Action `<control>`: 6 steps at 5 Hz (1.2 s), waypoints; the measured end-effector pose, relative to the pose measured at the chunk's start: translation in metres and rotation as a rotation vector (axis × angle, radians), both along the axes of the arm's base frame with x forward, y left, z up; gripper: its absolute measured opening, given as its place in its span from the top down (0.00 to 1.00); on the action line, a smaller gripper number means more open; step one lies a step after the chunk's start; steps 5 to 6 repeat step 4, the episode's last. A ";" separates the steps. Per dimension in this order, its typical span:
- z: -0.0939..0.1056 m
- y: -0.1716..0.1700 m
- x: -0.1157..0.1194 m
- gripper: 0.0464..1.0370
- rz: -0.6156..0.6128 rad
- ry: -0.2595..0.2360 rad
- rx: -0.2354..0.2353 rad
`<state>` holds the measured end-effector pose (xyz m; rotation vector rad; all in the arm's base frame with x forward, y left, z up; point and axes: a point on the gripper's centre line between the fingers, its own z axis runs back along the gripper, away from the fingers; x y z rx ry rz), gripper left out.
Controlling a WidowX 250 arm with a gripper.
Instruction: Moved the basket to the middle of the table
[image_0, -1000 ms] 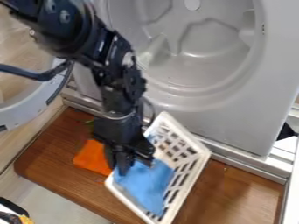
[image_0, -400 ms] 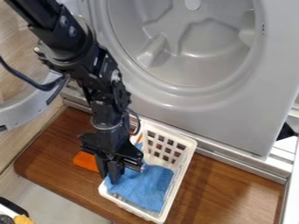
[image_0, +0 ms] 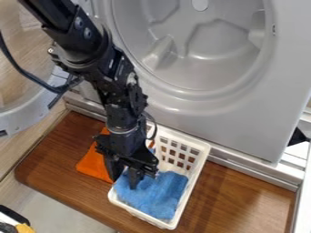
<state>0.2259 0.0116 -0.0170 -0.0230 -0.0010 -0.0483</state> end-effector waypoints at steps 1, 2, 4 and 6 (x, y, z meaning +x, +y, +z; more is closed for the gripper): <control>0.012 -0.004 0.005 0.08 -0.016 -0.043 0.013; 0.020 -0.009 0.006 0.03 -0.029 -0.061 0.029; 0.031 -0.020 0.006 0.04 -0.038 -0.092 0.048; 0.031 -0.020 0.006 0.04 -0.038 -0.092 0.048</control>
